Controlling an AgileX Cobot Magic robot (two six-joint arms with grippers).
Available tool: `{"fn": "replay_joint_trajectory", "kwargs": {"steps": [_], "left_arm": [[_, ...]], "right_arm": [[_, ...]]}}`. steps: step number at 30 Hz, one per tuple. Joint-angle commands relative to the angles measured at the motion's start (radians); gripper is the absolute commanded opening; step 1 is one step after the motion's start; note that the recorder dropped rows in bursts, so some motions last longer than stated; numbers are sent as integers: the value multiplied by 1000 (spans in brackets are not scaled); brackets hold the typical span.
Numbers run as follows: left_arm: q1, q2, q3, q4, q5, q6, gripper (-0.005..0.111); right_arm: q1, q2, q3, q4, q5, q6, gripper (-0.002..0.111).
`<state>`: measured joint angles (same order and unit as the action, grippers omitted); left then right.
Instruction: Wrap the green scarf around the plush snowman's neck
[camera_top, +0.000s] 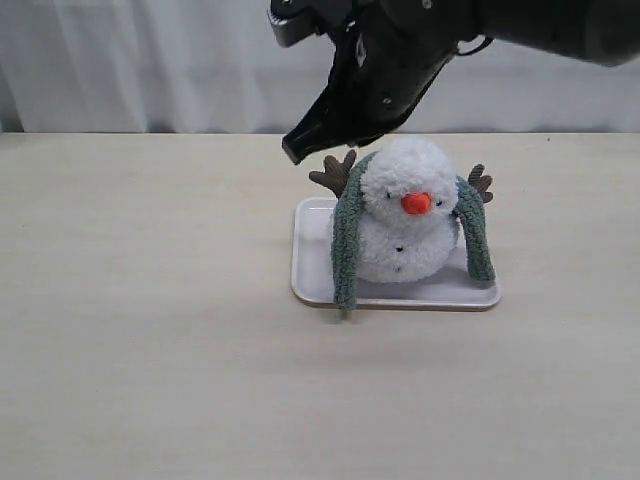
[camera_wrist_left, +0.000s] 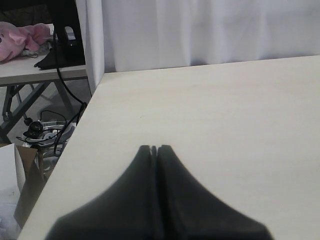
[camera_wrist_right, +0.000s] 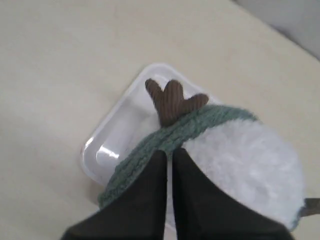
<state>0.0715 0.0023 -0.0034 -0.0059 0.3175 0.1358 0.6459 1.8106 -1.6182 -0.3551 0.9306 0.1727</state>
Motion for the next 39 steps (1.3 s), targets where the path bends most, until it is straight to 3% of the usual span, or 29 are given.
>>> {"fn": "replay_joint_trajectory", "kwargs": {"steps": [1, 10, 15, 29, 37, 39], "left_arm": [[-3, -2, 3, -3, -8, -2, 0], [-3, -2, 3, -3, -8, -2, 0], [-3, -2, 3, -3, -8, -2, 0], [-3, -2, 3, -3, -8, -2, 0], [-3, -2, 3, -3, -8, -2, 0], [-3, -2, 3, -3, -8, -2, 0]], "right_arm": [[2, 80, -27, 25, 84, 22, 4], [2, 173, -114, 16, 43, 51, 4], [-2, 214, -114, -77, 63, 102, 4], [-20, 295, -114, -56, 65, 104, 4], [-15, 127, -114, -25, 193, 93, 5], [-45, 48, -112, -19, 225, 109, 15]]}}
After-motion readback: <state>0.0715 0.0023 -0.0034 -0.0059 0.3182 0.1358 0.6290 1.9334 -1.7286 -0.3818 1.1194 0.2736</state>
